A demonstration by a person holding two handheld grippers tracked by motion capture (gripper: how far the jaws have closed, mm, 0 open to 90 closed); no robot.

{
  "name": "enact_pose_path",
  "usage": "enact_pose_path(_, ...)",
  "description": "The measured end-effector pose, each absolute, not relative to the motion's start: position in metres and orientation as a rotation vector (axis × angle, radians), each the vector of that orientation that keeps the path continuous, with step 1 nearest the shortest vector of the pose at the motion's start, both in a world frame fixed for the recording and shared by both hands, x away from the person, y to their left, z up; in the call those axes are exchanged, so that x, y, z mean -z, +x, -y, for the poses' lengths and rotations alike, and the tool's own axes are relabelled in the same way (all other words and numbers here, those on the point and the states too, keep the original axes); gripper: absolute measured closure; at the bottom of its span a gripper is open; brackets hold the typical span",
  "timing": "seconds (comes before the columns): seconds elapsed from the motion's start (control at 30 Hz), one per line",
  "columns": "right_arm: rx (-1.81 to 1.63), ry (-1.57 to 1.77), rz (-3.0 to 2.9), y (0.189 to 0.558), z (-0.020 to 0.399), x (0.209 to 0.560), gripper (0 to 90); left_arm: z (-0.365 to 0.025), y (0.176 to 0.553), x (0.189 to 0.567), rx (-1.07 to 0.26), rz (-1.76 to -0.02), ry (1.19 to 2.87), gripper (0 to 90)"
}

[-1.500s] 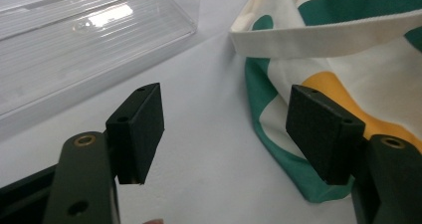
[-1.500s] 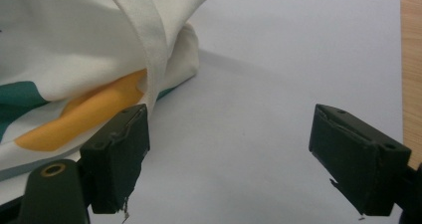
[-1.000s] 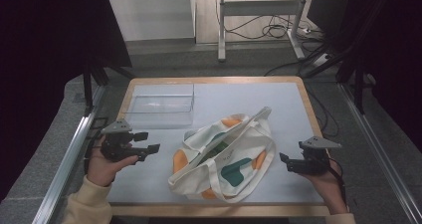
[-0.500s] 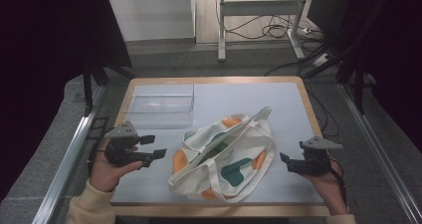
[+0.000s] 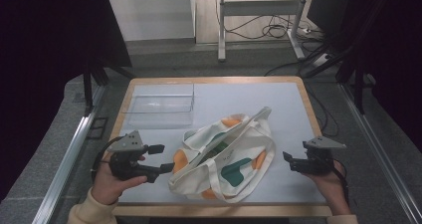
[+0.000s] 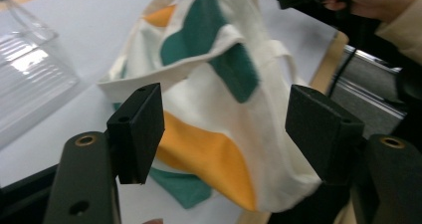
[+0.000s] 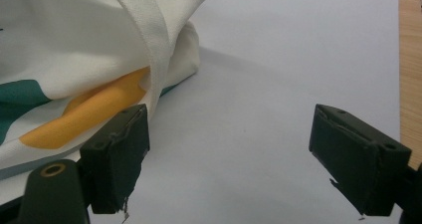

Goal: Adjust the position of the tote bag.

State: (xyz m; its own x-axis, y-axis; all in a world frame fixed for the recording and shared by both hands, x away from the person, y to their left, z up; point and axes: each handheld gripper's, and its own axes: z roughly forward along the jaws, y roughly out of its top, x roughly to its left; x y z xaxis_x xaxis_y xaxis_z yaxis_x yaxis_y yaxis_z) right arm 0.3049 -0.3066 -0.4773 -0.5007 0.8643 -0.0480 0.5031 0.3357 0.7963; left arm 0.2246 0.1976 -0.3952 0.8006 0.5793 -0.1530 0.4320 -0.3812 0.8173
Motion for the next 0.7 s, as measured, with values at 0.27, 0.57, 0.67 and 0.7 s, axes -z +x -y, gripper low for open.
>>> enact_pose_path(0.27, -1.022, 1.2, -2.141, 0.305, 0.305, 0.479, 16.2, -0.181, 0.211, 0.4, -0.164, -0.699, 2.088, 28.8)
enact_pose_path(0.57, -1.01, 1.209, -2.151, 0.307, 0.305, 0.482, 16.2, -0.161, 0.217, 0.421, -0.173, -0.729, 2.213, 40.5)
enact_pose_path(0.67, -1.01, 1.208, -2.151, 0.307, 0.305, 0.482, 16.2, -0.161, 0.22, 0.424, -0.143, -0.722, 2.225, 55.4)
enact_pose_path(0.7, -1.009, 1.209, -2.15, 0.307, 0.305, 0.482, 16.2, -0.161, 0.22, 0.424, -0.143, -0.722, 2.225, 62.4)
